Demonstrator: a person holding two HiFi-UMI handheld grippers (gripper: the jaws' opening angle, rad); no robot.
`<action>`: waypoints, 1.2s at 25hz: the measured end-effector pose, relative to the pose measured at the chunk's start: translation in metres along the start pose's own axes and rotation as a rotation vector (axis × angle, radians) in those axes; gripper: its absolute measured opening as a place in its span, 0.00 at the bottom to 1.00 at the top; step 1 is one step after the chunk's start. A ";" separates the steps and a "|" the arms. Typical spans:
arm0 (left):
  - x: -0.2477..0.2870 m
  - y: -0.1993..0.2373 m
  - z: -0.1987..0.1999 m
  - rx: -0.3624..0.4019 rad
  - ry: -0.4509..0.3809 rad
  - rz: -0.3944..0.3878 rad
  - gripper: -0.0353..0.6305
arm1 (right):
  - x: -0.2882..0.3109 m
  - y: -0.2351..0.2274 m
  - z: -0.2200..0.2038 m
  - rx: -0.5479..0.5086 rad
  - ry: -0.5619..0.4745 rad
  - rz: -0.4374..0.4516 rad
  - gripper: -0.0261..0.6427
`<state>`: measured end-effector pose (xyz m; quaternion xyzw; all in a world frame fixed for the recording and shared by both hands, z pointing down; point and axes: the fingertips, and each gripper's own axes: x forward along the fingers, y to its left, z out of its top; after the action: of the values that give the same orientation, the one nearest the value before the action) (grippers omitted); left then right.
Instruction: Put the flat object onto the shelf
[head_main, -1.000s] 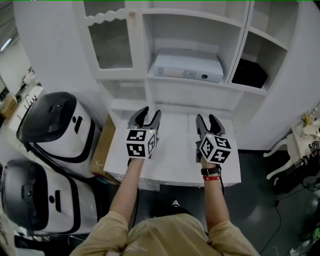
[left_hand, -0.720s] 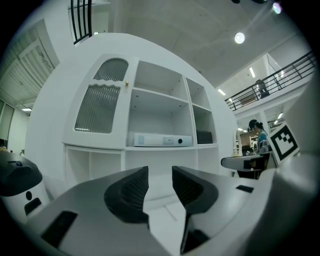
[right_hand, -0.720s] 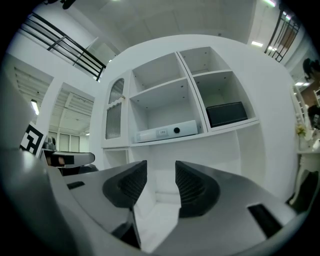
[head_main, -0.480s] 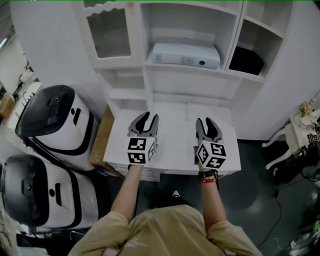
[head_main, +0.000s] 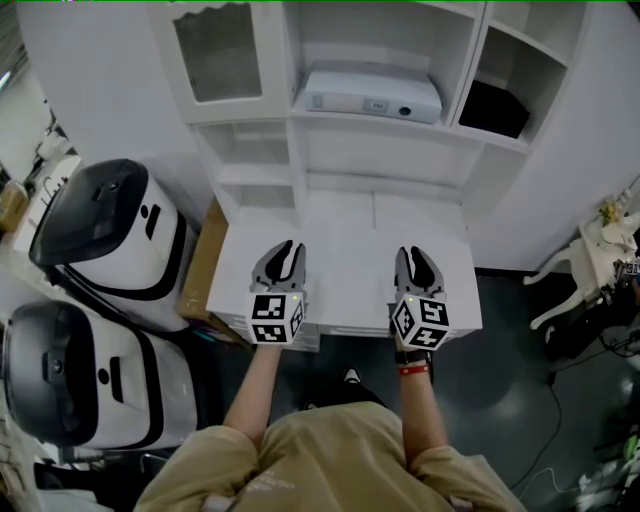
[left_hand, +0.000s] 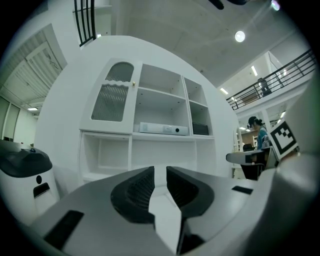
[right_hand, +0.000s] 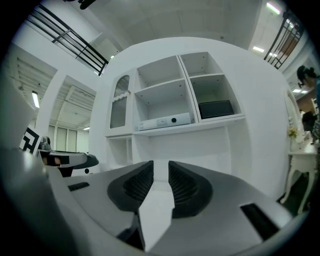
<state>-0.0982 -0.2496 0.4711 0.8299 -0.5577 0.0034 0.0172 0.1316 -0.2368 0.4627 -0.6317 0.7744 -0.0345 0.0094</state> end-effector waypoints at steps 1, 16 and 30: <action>-0.002 0.000 -0.003 -0.003 0.000 0.000 0.19 | -0.002 0.001 -0.002 -0.006 0.000 0.000 0.20; -0.006 -0.007 -0.013 -0.006 0.005 0.001 0.12 | -0.006 0.009 -0.001 -0.014 -0.013 0.002 0.11; -0.013 -0.008 -0.012 0.000 -0.007 0.004 0.09 | -0.014 0.016 -0.005 -0.022 0.001 0.008 0.11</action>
<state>-0.0959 -0.2340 0.4826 0.8287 -0.5594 0.0005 0.0153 0.1189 -0.2202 0.4659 -0.6287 0.7772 -0.0262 0.0024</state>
